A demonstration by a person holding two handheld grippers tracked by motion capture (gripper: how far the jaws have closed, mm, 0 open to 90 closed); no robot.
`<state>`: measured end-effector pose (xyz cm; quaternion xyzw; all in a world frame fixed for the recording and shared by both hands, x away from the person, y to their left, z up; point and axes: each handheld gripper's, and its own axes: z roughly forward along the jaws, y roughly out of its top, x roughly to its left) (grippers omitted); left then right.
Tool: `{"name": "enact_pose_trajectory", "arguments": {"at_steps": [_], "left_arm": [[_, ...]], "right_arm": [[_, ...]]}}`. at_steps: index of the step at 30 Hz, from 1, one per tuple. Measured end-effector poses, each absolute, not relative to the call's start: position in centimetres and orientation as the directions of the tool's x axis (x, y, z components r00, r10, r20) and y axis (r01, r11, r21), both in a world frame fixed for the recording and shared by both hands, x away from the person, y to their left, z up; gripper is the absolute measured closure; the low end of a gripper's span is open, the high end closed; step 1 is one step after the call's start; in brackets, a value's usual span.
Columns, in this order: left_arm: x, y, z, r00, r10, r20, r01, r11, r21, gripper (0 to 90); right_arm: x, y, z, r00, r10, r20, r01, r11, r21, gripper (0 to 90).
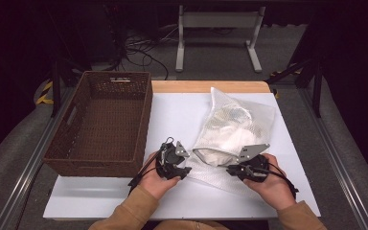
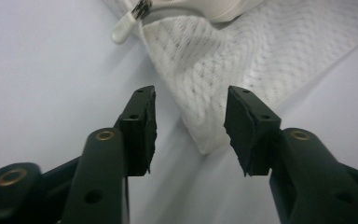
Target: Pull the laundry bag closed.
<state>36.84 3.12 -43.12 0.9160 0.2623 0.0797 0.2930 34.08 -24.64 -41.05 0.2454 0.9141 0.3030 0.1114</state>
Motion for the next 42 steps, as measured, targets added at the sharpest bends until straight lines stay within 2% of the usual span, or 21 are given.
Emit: {"name": "enact_pose_trajectory", "arguments": {"at_steps": [5, 8, 10, 15, 25, 28, 29, 30, 35, 42], "left_arm": [[37.4, 2.9, -43.9, 0.853, 0.521, -0.038, 0.454, -0.703, 0.547, 50.7], [37.7, 2.7, -44.1, 0.859, 0.51, -0.054, 0.454, -0.708, 0.541, 52.7], [37.8, 2.7, -44.2, 0.862, 0.505, -0.045, 0.444, -0.707, 0.55, 59.0], [37.7, 2.9, -44.0, 0.877, 0.476, -0.067, 0.429, -0.713, 0.555, 87.1], [36.0, 3.1, -42.8, 0.899, 0.434, -0.061, 0.387, -0.722, 0.574, 88.9], [35.5, 3.2, -42.5, 0.905, 0.42, -0.07, 0.381, -0.726, 0.572, 89.0], [35.2, 3.2, -42.5, 0.908, 0.413, -0.071, 0.377, -0.731, 0.569, 89.0], [35.1, 3.3, -42.4, 0.91, 0.408, -0.07, 0.373, -0.735, 0.566, 89.0], [34.5, 3.4, -42.3, 0.915, 0.393, -0.091, 0.372, -0.732, 0.57, 89.0], [34.0, 2.9, -42.5, 0.925, 0.362, -0.115, 0.359, -0.738, 0.571, 88.0]], "right_arm": [[34.9, -24.0, -41.8, -0.849, 0.525, -0.067, 0.387, 0.702, 0.598, 81.1], [35.4, -23.9, -42.1, -0.843, 0.533, -0.07, 0.391, 0.699, 0.599, 79.1], [35.6, -23.8, -42.3, -0.839, 0.54, -0.069, 0.399, 0.695, 0.598, 78.0], [36.1, -23.7, -42.8, -0.832, 0.548, -0.083, 0.4, 0.698, 0.594, 71.6], [36.4, -23.6, -43.9, -0.836, 0.545, -0.057, 0.42, 0.704, 0.572, 68.1], [36.2, -23.7, -43.9, -0.842, 0.539, -0.033, 0.427, 0.702, 0.57, 76.9], [36.0, -23.6, -43.8, -0.852, 0.524, -0.019, 0.423, 0.709, 0.564, 85.0], [36.0, -23.6, -43.8, -0.859, 0.512, -0.015, 0.418, 0.718, 0.556, 87.2], [35.1, -23.8, -43.1, -0.873, 0.487, 0.021, 0.42, 0.729, 0.541, 89.4], [32.0, -25.6, -39.3, -0.885, 0.466, 0.01, 0.378, 0.704, 0.601, 89.6]]}}
